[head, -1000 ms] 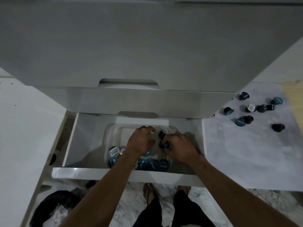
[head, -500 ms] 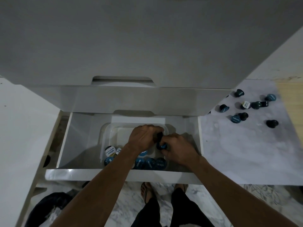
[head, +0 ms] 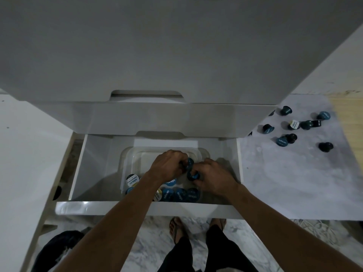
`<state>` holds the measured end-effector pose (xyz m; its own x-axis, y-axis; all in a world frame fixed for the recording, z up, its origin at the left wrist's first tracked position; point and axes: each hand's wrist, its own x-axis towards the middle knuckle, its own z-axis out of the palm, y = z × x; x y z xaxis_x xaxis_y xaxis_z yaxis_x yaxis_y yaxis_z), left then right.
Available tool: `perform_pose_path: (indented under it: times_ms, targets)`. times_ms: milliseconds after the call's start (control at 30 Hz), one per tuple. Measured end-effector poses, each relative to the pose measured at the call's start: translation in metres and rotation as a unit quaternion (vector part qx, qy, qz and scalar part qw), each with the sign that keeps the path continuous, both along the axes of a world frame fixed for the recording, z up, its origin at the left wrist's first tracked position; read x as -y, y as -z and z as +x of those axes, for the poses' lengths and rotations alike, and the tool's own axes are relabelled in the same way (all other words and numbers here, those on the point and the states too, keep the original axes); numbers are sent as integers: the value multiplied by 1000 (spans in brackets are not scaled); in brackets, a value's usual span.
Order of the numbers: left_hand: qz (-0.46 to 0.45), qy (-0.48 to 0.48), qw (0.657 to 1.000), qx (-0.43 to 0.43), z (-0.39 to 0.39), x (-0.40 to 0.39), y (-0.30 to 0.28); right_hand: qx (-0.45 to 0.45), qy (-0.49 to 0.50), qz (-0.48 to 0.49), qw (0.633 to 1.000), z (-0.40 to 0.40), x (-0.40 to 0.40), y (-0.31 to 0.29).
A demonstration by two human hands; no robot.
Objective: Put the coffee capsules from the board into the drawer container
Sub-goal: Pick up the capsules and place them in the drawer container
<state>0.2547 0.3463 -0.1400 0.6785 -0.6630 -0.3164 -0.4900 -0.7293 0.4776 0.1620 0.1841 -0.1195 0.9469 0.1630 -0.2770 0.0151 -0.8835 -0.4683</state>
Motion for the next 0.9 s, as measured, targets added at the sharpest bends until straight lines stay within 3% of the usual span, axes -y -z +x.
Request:
perform_pose_path:
  times_ms: [267, 667, 900]
  targets:
    - [-57, -23, 993, -98, 2, -3, -6, -21, -8, -23, 999, 1, 1, -2]
    - [-16, 4, 996, -83, 6, 2, -6, -26, 5, 2, 1000, 3, 1, 5]
    - [-11, -18, 995, -100, 3, -9, -5, -17, -8, -60, 998, 5, -6, 7]
